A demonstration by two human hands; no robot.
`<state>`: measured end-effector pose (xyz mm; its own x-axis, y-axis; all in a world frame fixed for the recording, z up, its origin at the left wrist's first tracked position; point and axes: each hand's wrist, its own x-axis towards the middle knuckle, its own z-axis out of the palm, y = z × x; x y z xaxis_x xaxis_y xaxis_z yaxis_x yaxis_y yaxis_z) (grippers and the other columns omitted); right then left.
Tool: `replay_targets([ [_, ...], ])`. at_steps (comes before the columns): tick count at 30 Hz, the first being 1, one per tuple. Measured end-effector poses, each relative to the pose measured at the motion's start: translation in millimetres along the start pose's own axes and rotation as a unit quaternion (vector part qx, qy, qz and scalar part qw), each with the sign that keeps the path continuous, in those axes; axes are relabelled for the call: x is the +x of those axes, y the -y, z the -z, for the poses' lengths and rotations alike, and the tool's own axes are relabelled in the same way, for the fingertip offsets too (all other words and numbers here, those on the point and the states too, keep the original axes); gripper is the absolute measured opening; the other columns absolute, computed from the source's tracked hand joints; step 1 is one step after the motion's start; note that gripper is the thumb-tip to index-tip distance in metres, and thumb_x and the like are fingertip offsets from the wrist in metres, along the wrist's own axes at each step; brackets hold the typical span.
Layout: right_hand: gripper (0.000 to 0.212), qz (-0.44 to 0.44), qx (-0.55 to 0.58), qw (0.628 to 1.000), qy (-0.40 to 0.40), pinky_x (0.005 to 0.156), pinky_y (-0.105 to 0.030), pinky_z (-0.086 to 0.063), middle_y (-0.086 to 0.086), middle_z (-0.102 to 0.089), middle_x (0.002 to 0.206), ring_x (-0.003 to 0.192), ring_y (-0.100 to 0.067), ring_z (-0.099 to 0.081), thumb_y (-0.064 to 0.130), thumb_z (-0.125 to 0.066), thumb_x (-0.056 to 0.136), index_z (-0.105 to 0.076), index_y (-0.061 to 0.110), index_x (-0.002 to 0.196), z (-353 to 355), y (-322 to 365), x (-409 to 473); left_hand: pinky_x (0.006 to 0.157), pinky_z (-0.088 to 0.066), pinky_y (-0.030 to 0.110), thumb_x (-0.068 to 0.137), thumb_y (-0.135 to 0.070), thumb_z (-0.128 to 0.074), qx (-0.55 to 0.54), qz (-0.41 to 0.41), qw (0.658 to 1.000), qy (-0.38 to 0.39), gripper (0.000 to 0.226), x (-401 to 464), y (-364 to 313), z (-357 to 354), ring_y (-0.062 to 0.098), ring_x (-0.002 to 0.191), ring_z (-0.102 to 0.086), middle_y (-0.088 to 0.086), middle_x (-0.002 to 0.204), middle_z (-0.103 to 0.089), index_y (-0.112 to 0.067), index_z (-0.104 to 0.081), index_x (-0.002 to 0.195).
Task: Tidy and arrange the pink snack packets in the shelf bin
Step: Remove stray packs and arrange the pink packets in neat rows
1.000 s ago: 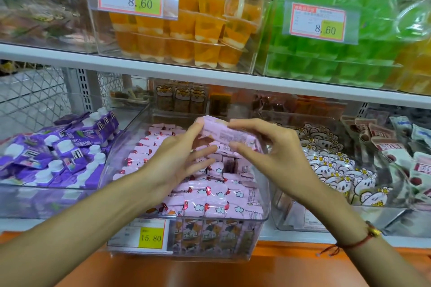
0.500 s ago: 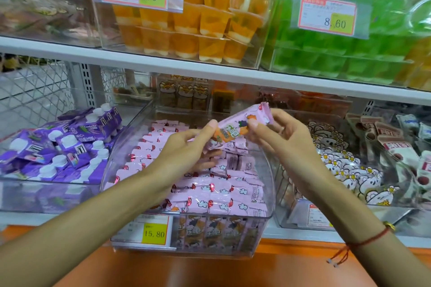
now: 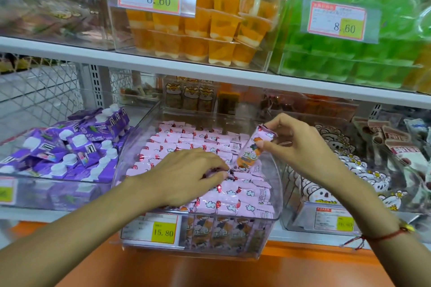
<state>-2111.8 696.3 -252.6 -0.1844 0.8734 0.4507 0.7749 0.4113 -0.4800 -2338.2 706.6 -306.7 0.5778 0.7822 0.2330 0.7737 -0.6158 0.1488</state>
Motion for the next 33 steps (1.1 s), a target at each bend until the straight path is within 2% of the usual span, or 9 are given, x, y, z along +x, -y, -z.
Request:
replay_targets([
  [3,0.024,0.025,-0.117,0.989,0.082,0.075,-0.030,-0.050,0.009,-0.067,0.091,0.085,-0.013,-0.064,0.032,-0.077,0.076,-0.067,0.026,0.097,-0.2,6.2,8.1,0.092,-0.044,0.034,0.098,-0.052,-0.030,-0.022,0.002,1.000,0.005,0.039,0.5,1.0,-2.6,0.007,0.113,-0.049,-0.020,0.125,-0.056,-0.038,-0.052,0.127],
  [7,0.032,0.078,-0.269,0.954,0.106,0.081,-0.031,-0.038,0.005,-0.060,0.111,0.109,-0.018,-0.050,0.045,-0.068,0.081,-0.068,0.031,0.110,-24.1,9.9,15.9,0.091,-0.043,0.032,0.097,-0.054,-0.030,-0.043,0.003,0.999,0.002,0.038,0.5,1.8,-3.4,0.003,0.112,-0.047,-0.023,0.125,-0.055,-0.040,-0.051,0.127],
  [11,0.027,0.129,-0.348,0.914,0.167,0.083,-0.035,-0.030,0.003,-0.060,0.112,0.111,-0.020,-0.043,0.037,-0.047,0.094,-0.068,0.035,0.110,-41.4,6.6,14.0,0.090,-0.042,0.029,0.097,-0.055,-0.031,-0.061,0.003,0.998,-0.001,0.039,0.9,2.5,-3.9,0.000,0.111,-0.047,-0.024,0.126,-0.054,-0.040,-0.052,0.126],
  [16,0.028,0.120,-0.289,0.945,0.095,0.088,-0.033,-0.031,0.007,-0.054,0.122,0.113,-0.016,-0.041,0.035,-0.052,0.092,-0.061,0.035,0.119,-23.2,-2.9,2.1,0.094,-0.040,0.029,0.099,-0.048,-0.034,-0.084,0.004,0.996,-0.009,0.035,4.9,1.8,-2.5,0.002,0.116,-0.044,-0.022,0.128,-0.053,-0.039,-0.052,0.127],
  [20,0.033,0.018,-0.216,0.976,0.013,0.082,-0.031,-0.043,0.003,-0.059,0.108,0.104,-0.018,-0.052,0.036,-0.059,0.088,-0.058,0.025,0.119,-7.5,-17.9,-13.8,0.093,-0.032,0.024,0.101,-0.037,-0.037,-0.080,-0.015,0.997,-0.014,0.036,27.8,-8.9,-3.5,0.006,0.121,-0.038,-0.015,0.136,-0.047,-0.035,-0.046,0.136],
  [23,0.027,-0.035,-0.133,0.990,0.029,0.068,-0.028,-0.048,0.013,-0.060,0.077,0.075,-0.011,-0.060,0.038,-0.056,0.090,-0.059,0.024,0.113,-11.2,-24.0,-20.4,0.094,-0.035,0.031,0.101,-0.032,-0.038,-0.063,-0.026,0.997,0.032,0.037,47.5,-23.5,-9.3,0.014,0.119,-0.040,-0.009,0.135,-0.049,-0.030,-0.046,0.137],
  [25,0.022,-0.036,-0.110,0.993,0.016,0.063,-0.027,-0.046,0.014,-0.059,0.069,0.067,-0.005,-0.059,0.036,-0.056,0.091,-0.061,0.024,0.109,-14.9,-26.3,-21.6,0.094,-0.036,0.034,0.101,-0.031,-0.037,-0.050,-0.023,0.997,0.052,0.036,54.3,-26.5,-12.4,0.016,0.118,-0.040,-0.009,0.132,-0.051,-0.030,-0.048,0.135],
  [28,0.017,-0.035,-0.092,0.995,0.000,0.064,-0.029,-0.048,0.012,-0.062,0.066,0.066,-0.007,-0.061,0.032,-0.058,0.090,-0.062,0.023,0.104,-17.4,-28.8,-20.9,0.099,-0.035,0.035,0.101,-0.034,-0.033,-0.045,-0.036,0.996,0.072,0.037,54.0,-22.0,-10.5,0.013,0.116,-0.039,-0.012,0.131,-0.053,-0.032,-0.051,0.133],
  [33,0.011,-0.025,-0.121,0.992,-0.007,0.064,-0.034,-0.049,0.005,-0.067,0.069,0.069,-0.019,-0.062,0.025,-0.057,0.088,-0.059,0.021,0.098,-19.7,-24.7,-16.4,0.108,-0.024,0.029,0.103,-0.036,-0.028,-0.051,-0.053,0.992,0.106,0.040,45.2,-17.3,-5.8,0.008,0.130,-0.029,-0.017,0.144,-0.042,-0.034,-0.041,0.141],
])
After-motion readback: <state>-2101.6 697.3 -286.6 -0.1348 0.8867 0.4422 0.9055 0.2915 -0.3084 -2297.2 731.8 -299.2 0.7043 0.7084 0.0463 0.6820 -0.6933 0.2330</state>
